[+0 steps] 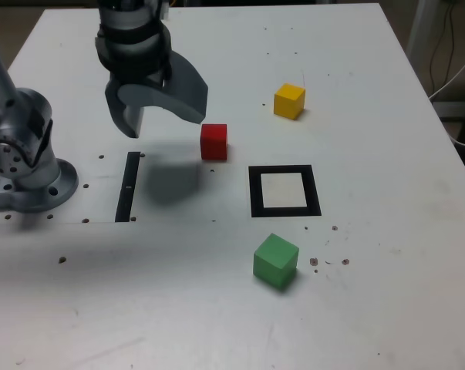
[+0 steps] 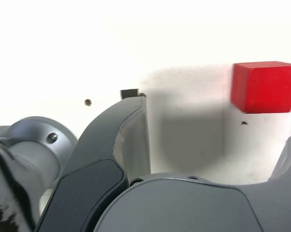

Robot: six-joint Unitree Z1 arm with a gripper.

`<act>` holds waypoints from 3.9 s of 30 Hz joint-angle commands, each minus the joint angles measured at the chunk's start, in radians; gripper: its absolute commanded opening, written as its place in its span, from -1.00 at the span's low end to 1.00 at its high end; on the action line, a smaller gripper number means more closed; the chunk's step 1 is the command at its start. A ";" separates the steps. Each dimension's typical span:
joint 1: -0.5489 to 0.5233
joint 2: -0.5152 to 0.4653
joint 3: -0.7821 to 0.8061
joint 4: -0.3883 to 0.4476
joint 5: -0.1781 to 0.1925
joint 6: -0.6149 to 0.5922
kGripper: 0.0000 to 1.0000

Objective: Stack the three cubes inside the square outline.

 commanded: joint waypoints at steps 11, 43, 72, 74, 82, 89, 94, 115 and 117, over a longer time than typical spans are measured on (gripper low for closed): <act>0.004 0.024 -0.040 0.034 -0.063 0.018 0.99; 0.237 0.351 -0.151 -0.135 -0.142 0.238 0.73; 0.227 0.334 -0.120 -0.195 -0.141 0.191 -0.27; 0.227 0.333 -0.120 -0.195 -0.143 0.191 -0.36; 0.201 0.310 -0.136 -0.206 -0.152 0.191 -0.64; 0.102 0.261 -0.221 -0.152 -0.175 0.162 -0.65; 0.037 0.271 -0.265 -0.125 -0.187 0.091 -0.65; -0.083 0.471 -0.420 -0.089 -0.191 -0.004 -0.60; -0.083 0.477 -0.427 -0.081 -0.182 -0.004 -0.58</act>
